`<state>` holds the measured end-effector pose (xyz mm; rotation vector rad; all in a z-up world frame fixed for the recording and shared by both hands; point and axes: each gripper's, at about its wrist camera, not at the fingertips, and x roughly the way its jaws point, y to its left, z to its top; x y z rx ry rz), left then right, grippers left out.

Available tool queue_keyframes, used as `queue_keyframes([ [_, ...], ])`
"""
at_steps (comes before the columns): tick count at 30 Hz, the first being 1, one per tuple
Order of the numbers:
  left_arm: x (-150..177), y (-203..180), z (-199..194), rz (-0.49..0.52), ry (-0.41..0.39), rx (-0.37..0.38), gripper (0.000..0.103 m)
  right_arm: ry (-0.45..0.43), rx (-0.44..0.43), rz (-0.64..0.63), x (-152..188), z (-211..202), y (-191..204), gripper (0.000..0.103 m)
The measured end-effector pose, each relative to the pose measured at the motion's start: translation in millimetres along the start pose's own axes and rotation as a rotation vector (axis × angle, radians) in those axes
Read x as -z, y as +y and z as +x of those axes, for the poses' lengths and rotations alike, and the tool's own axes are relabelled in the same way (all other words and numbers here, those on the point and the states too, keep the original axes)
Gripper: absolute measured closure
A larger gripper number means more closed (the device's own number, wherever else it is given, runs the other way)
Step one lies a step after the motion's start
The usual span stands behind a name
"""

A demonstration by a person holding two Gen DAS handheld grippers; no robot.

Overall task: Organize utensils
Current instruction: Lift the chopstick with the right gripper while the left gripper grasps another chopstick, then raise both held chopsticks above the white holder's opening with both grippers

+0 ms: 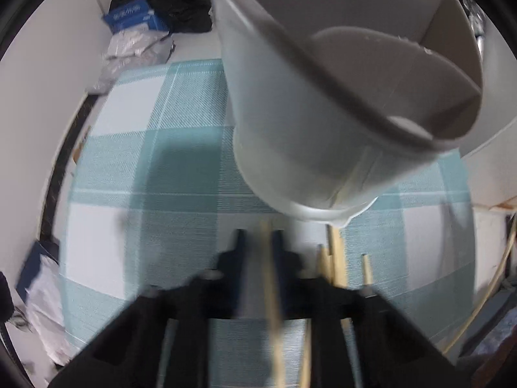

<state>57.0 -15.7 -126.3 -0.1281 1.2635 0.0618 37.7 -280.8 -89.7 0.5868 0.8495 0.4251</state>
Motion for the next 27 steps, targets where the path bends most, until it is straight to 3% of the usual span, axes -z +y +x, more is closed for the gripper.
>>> queue_keyframes([
  [7, 9, 26, -19, -0.102, -0.093, 0.063, 0.103, -0.019, -0.003, -0.060, 0, -6, 9, 0.097],
  [12, 23, 35, -66, -0.104, -0.255, 0.169, 0.103, -0.091, 0.040, -0.190, 1, -22, 40, 0.097],
  [16, 30, 27, -102, -0.064, -0.375, 0.216, 0.103, -0.150, 0.063, -0.286, 5, -34, 70, 0.097],
  [20, 29, 21, -119, 0.005, -0.445, 0.219, 0.103, -0.177, 0.078, -0.340, 13, -38, 95, 0.098],
  [27, 33, 24, -131, 0.059, -0.489, 0.248, 0.103, -0.215, 0.094, -0.418, 20, -39, 132, 0.098],
])
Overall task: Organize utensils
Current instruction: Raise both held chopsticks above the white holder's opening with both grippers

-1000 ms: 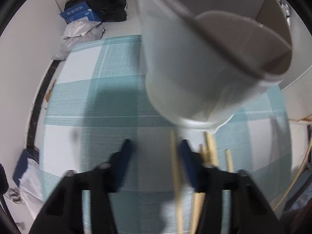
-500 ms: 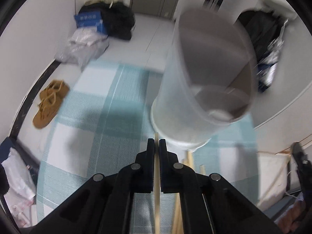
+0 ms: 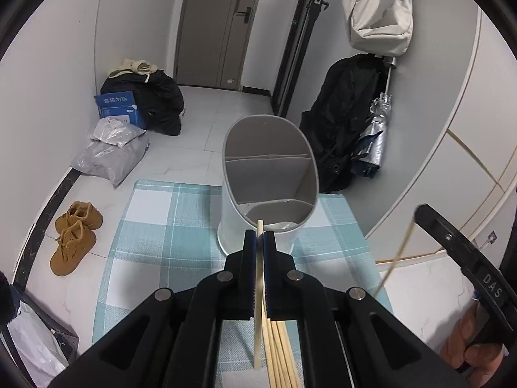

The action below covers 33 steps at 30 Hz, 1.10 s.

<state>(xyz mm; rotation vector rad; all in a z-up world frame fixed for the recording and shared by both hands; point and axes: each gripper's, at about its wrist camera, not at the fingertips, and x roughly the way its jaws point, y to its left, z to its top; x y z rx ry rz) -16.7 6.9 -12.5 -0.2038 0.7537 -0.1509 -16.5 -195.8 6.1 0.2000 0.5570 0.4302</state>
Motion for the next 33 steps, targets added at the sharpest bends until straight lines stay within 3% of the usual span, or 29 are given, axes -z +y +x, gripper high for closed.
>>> queue_keyframes([
  [2, -1, 4, 2, -0.009, 0.017, 0.033, 0.103, -0.006, -0.012, -0.004, -2, 0, 8, 0.098],
  [10, -12, 8, -6, -0.012, 0.025, 0.024, 0.103, -0.003, -0.014, -0.033, -7, 10, 27, 0.098],
  [15, -30, 1, -17, 0.001, 0.026, 0.072, 0.103, -0.023, -0.046, -0.048, -24, 11, 38, 0.098],
  [24, -95, -6, -41, -0.005, -0.028, 0.156, 0.103, -0.064, -0.072, -0.051, -86, 29, 41, 0.098],
  [33, -165, -7, -52, 0.024, -0.087, 0.176, 0.103, -0.198, -0.095, -0.139, -171, 38, 59, 0.098],
])
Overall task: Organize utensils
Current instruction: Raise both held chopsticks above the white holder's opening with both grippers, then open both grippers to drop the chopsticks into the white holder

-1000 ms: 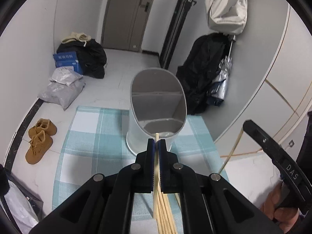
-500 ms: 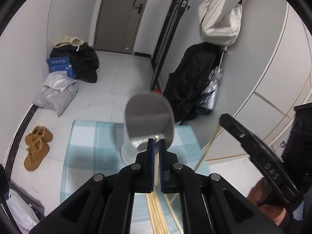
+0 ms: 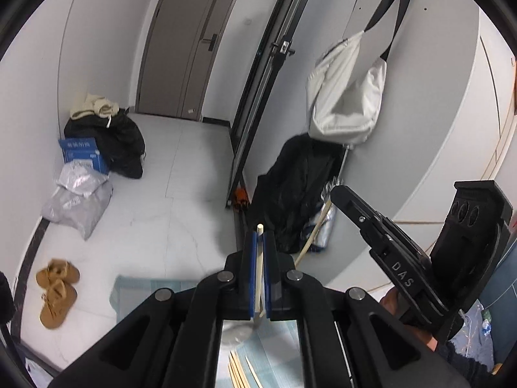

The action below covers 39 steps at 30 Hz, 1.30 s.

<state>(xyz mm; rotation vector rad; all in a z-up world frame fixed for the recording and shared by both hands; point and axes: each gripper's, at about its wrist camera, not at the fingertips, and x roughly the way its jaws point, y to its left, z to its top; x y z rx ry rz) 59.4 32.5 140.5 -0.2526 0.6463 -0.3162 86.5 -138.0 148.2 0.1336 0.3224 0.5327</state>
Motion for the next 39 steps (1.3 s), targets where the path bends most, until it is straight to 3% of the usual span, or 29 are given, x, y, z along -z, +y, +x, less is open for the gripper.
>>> queue_keyframes([
  [6, -14, 13, 25, 0.033, 0.046, -0.020, 0.103, -0.021, 0.003, -0.046, -11, 38, 0, 0.098],
  [15, 1, 36, 61, 0.073, 0.107, -0.068, 0.103, -0.006, -0.017, -0.035, 36, 80, -13, 0.098],
  [18, 10, 32, 68, 0.141, 0.121, -0.107, 0.103, 0.021, -0.066, -0.056, 46, 84, -11, 0.098],
  [24, 20, 52, 77, -0.006, 0.199, -0.059, 0.101, 0.128, -0.123, -0.086, 60, 87, -6, 0.094],
  [26, 23, 49, 74, -0.015, 0.190, -0.096, 0.091, 0.170, -0.140, -0.049, 65, 85, -9, 0.094],
  [28, 25, 48, 67, -0.033, 0.165, -0.094, 0.071, 0.194, -0.132, -0.014, 69, 78, -13, 0.093],
  [29, 26, 48, 64, -0.040, 0.159, -0.115, 0.054, 0.203, -0.118, 0.001, 70, 75, -15, 0.092],
  [32, 30, 45, 46, -0.068, 0.095, -0.173, 0.047, 0.214, -0.098, 0.065, 73, 59, -24, 0.082],
  [36, 41, 37, 29, -0.081, 0.069, -0.217, 0.037, 0.208, -0.060, 0.127, 73, 23, -29, 0.073],
  [39, 52, 25, 15, -0.071, 0.039, -0.242, 0.033, 0.222, -0.052, 0.146, 73, 3, -32, 0.071],
])
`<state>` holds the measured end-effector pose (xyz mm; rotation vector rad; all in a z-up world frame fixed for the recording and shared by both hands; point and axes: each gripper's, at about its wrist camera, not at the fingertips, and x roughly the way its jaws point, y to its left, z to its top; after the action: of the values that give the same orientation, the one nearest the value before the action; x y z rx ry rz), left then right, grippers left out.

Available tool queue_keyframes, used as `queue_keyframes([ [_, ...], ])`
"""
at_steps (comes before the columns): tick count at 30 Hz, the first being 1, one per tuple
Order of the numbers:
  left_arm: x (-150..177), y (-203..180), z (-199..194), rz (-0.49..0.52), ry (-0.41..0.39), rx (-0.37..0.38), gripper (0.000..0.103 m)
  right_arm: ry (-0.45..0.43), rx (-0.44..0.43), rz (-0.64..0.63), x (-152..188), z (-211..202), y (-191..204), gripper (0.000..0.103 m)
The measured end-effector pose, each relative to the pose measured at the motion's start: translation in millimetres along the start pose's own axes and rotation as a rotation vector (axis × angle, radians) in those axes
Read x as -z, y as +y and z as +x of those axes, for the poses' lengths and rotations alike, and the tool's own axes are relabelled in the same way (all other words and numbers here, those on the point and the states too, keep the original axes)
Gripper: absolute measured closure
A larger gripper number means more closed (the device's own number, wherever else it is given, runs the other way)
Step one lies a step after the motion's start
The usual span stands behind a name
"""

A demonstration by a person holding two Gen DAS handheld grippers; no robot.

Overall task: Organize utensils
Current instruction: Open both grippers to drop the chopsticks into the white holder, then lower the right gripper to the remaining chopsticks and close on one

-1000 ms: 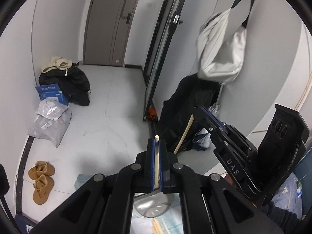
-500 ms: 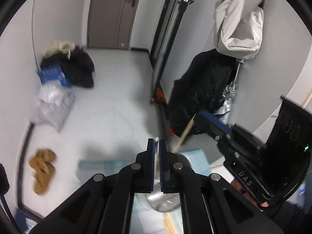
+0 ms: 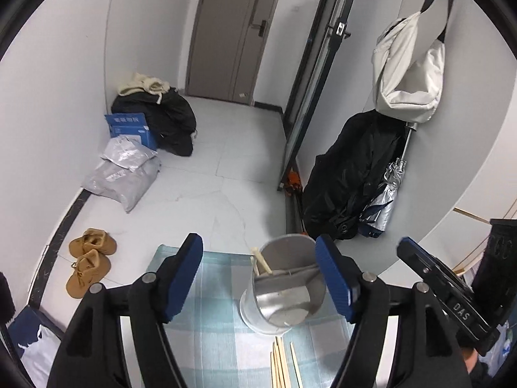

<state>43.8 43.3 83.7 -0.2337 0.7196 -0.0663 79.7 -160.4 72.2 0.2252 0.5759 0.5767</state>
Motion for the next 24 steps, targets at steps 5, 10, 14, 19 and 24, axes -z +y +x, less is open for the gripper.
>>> queue_keyframes([
  [5, 22, -8, -20, -0.007, -0.033, -0.033, 0.024, -0.019, 0.035, 0.011, 18, -40, 5, 0.061],
  [10, 49, -10, -35, -0.028, -0.054, -0.052, 0.022, -0.040, 0.054, 0.034, 42, -76, 13, 0.053],
  [14, 69, -12, -42, -0.009, -0.069, -0.061, 0.021, -0.041, 0.066, 0.038, 61, -91, 20, 0.046],
  [19, 88, -12, -41, 0.003, -0.084, -0.065, 0.014, -0.015, 0.089, 0.041, 87, -97, 23, 0.040],
  [24, 104, -8, -31, 0.017, -0.092, -0.077, 0.012, 0.022, 0.116, 0.033, 112, -92, 25, 0.036],
])
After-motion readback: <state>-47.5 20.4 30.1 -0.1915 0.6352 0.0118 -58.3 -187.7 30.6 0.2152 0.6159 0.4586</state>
